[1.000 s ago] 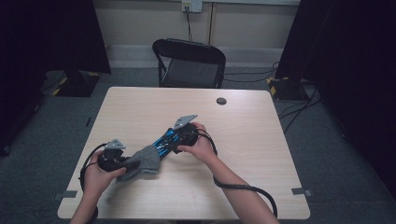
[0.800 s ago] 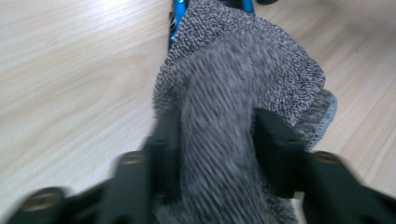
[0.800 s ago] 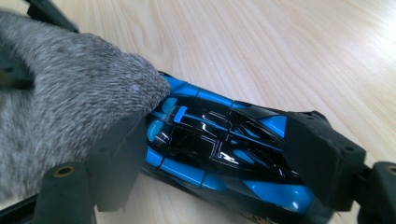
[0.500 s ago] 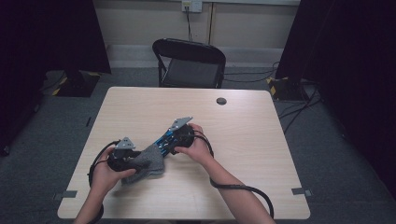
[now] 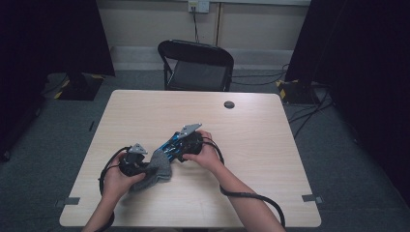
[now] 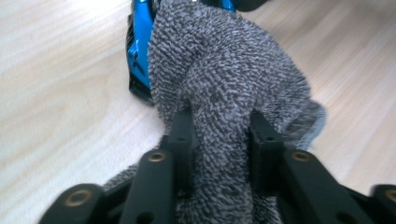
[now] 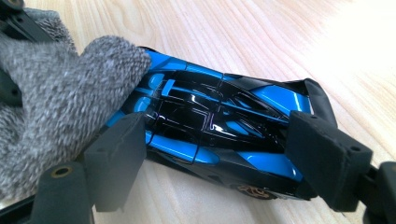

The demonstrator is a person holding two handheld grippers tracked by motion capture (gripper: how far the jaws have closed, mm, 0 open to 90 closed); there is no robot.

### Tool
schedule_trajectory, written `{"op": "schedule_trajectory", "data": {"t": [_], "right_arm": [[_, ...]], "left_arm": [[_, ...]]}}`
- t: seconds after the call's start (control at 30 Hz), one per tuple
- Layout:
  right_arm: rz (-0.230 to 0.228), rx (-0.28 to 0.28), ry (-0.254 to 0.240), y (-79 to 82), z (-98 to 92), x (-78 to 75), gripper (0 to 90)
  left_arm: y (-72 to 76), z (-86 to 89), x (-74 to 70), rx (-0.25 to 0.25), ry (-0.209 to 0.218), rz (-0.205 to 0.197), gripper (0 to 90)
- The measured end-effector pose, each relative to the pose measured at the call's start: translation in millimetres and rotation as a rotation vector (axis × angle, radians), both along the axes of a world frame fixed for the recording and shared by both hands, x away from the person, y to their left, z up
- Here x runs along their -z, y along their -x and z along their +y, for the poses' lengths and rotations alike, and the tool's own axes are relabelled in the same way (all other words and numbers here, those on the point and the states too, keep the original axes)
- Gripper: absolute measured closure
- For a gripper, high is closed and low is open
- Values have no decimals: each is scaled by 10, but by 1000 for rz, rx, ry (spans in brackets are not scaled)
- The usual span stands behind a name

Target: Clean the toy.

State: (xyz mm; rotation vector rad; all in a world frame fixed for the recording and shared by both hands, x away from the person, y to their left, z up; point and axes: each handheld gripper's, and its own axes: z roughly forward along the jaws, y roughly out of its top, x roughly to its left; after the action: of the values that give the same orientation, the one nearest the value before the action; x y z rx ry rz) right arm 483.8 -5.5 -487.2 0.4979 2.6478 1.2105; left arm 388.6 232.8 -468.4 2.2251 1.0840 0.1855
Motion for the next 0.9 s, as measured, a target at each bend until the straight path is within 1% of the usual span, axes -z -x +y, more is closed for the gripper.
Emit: {"op": "schedule_trajectory", "data": {"t": [0.07,0.13,0.17,0.23,0.3,0.33,0.37,0.4,0.43,0.47,0.5,0.53,0.57,0.6,0.67,0.7,0.77,0.8,0.83,0.9], "right_arm": [[-4,0,-8,7,-7,10,207],[-22,-13,-9,15,-16,23,210],[-27,-14,-9,19,-19,27,212],[-30,-16,-8,27,-23,29,221],[-33,-24,8,31,-22,21,226],[-36,-26,19,35,-18,18,225],[-36,-26,24,39,-14,15,225],[-35,-24,23,39,-13,15,224],[-34,-22,20,38,-16,17,224],[-30,-21,13,35,-19,18,224],[-25,-21,8,33,-22,18,223],[-21,-20,4,31,-24,17,223],[-14,-19,0,29,-27,16,223],[-8,-15,-7,28,-29,17,222],[-1,-7,-9,29,-26,14,221],[1,-1,-10,31,-22,13,221],[6,14,-12,31,-13,9,219],[11,22,-12,35,-8,6,218],[14,27,-11,38,-4,4,218],[28,42,-23,43,-4,4,219]], "left_arm": [[-5,109,-82,-73,31,-47,712],[-16,256,-149,-157,79,-63,718],[-22,316,-164,-195,76,-66,719],[-69,404,-155,-255,41,-53,718],[-157,468,-107,-308,28,-32,718],[-204,479,-73,-334,4,-26,717],[-245,479,-46,-350,-29,-14,714],[-285,471,-13,-355,-50,0,714],[-313,452,23,-359,-54,16,713],[-330,428,46,-349,-55,23,710],[-333,397,61,-334,-55,12,706],[-326,367,64,-322,-53,9,705],[-318,350,63,-306,-59,9,704],[-305,333,60,-289,-54,17,705],[-276,308,53,-256,-75,12,705],[-258,297,51,-244,-77,16,706],[-222,269,45,-214,-68,31,710],[-206,257,41,-184,-65,43,711],[-187,241,34,-165,-60,53,713],[-148,213,27,-145,-59,64,714]]}}
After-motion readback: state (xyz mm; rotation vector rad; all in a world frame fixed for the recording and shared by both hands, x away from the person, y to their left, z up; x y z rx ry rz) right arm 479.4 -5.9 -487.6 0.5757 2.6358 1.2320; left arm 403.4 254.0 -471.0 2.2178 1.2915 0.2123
